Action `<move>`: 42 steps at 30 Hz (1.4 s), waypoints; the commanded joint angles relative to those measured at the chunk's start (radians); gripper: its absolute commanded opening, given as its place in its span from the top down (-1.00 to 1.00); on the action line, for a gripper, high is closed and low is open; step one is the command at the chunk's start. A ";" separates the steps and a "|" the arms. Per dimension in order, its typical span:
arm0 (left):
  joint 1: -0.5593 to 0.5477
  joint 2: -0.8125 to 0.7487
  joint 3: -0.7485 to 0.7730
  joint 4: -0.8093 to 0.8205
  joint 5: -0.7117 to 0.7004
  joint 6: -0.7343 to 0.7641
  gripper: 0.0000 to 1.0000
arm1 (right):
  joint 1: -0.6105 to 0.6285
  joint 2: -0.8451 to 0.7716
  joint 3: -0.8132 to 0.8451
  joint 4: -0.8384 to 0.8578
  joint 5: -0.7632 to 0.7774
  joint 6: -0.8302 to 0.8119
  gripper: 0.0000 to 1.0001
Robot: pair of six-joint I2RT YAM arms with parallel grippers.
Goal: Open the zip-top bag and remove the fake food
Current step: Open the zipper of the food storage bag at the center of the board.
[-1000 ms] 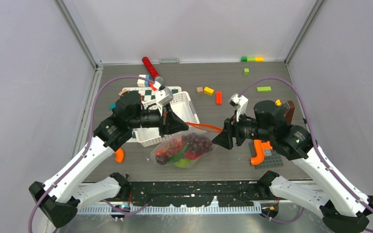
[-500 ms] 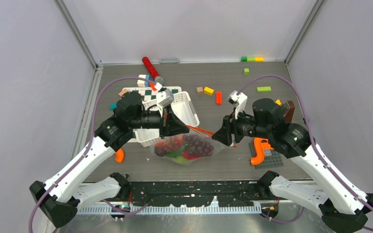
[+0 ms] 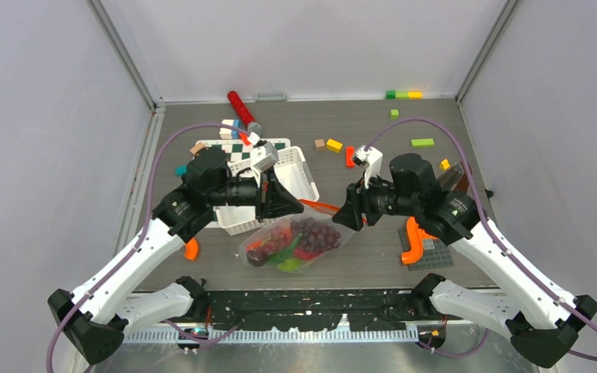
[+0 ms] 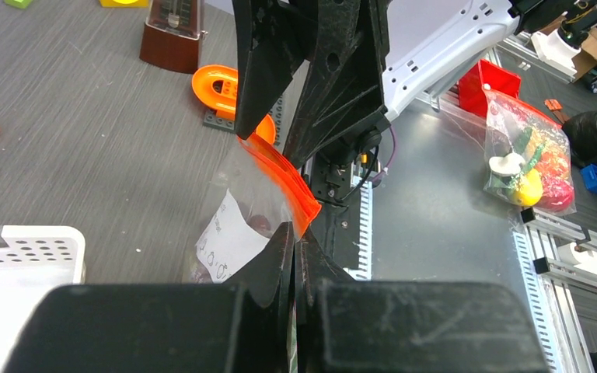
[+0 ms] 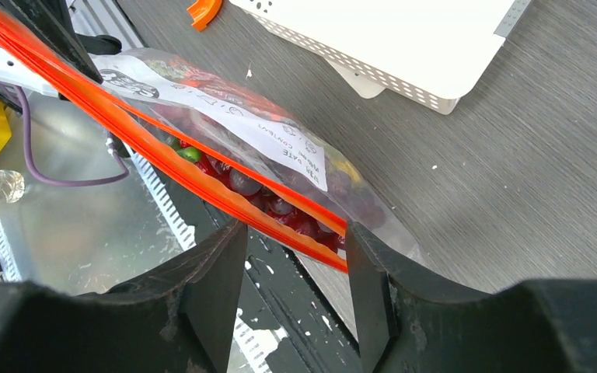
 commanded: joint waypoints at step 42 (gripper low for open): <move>-0.006 -0.006 0.008 0.114 0.059 -0.015 1.00 | 0.000 0.056 0.039 0.030 -0.047 -0.106 -0.10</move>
